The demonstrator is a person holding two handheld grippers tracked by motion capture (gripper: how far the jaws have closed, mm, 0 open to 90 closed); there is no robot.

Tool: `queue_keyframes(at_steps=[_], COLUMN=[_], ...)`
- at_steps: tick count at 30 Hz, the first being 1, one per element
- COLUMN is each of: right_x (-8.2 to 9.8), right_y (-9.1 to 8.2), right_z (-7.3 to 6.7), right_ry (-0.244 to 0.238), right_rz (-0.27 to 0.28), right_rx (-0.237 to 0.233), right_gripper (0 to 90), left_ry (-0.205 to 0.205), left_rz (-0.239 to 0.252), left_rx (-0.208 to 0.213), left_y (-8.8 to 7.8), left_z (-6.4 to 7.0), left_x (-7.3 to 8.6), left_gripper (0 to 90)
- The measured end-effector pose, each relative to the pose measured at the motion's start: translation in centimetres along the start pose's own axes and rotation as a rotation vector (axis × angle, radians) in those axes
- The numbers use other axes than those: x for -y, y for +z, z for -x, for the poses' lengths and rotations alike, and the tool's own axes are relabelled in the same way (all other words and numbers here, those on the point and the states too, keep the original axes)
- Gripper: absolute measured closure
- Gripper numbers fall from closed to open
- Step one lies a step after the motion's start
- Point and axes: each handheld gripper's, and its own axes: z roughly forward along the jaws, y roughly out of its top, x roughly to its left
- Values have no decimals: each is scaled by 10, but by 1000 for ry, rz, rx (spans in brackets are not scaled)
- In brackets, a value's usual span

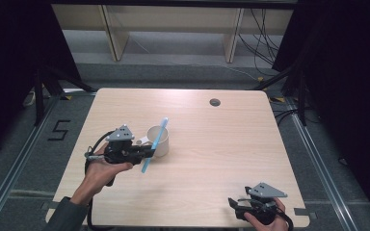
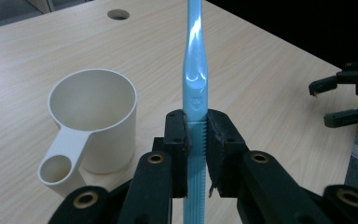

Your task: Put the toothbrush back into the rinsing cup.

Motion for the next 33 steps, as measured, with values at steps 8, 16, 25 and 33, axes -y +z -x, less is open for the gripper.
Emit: queue_keyframes(at_steps=[8,16,25,33], right_x=[0,0,1,0], right_y=[0,0,0,0], right_z=[-1,0,-2,1], right_ry=[19,7,30,2], right_rz=[-2,-2,-7,-3], right_rx=[-6,-6,-11,2], right_gripper=[251,251,251,251], left_ry=[2,1,16,16], left_rz=[47,96,147,178], left_rx=[-19,-49,-78,-88], left_y=[-9,-11,-11,-11], left_z=[-6,-14,-17,-18], left_x=[-2,1,7,14], left_gripper=[784,783,783,783])
